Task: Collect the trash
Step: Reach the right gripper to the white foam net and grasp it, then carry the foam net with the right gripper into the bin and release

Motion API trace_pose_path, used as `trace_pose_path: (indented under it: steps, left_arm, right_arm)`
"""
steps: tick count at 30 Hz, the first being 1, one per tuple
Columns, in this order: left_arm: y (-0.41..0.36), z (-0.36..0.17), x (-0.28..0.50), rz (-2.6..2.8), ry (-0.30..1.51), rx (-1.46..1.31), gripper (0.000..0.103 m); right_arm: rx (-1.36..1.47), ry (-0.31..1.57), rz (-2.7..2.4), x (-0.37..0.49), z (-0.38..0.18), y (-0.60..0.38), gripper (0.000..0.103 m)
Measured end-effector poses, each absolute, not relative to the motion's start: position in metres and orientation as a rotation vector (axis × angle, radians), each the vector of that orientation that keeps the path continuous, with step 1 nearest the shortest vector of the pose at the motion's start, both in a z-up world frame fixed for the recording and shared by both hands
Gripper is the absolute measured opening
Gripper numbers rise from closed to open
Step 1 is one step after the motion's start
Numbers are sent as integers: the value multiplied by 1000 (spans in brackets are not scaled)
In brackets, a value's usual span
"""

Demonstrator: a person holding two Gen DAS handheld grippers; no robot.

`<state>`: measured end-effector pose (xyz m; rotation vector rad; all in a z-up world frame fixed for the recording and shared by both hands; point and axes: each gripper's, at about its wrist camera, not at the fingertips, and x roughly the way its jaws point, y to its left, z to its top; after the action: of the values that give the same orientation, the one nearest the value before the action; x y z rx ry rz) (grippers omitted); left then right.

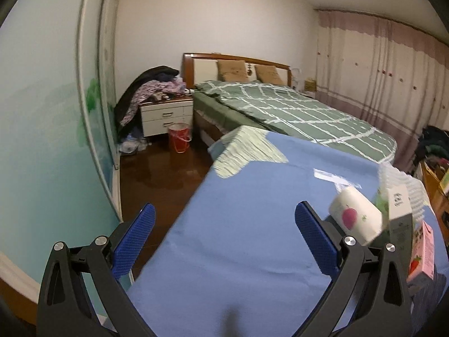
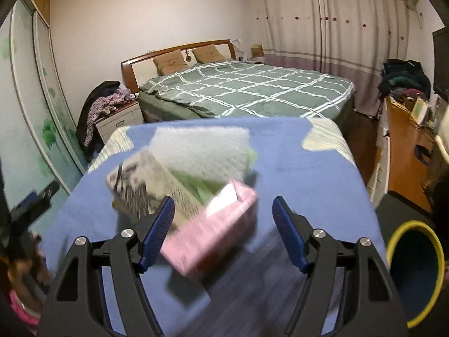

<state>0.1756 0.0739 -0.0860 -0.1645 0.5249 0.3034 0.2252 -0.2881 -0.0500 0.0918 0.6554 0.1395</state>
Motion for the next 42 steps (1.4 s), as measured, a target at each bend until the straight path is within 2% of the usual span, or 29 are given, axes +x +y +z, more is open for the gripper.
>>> trace_pose_path:
  steps: [8, 14, 16, 20, 23, 25, 27, 31, 42]
  left_arm:
    - [82, -89, 176, 324, 543, -189, 98]
    - [78, -89, 176, 323, 540, -179, 98]
    - [77, -89, 176, 319, 544, -176, 98]
    - [73, -89, 178, 312, 549, -164, 98]
    - [72, -89, 176, 314, 548, -159, 98]
    - [72, -90, 177, 314, 553, -161, 98]
    - [71, -90, 178, 315, 554, -159, 98]
    - [71, -90, 177, 315, 554, -157, 98]
    - [71, -89, 177, 313, 553, -158, 98]
  right_arm:
    - [27, 695, 140, 302, -39, -251, 69]
    - [77, 790, 30, 349, -67, -266, 69]
    - [101, 819, 34, 353, -76, -272, 73]
    - [124, 839, 47, 353, -86, -275, 72]
    - [100, 820, 51, 350, -83, -268, 56]
    - [79, 803, 49, 345, -79, -266, 29]
    - [83, 794, 67, 340, -75, -264, 14]
    - [110, 750, 91, 325, -62, -271, 10]
    - [169, 600, 80, 260, -21, -306, 10]
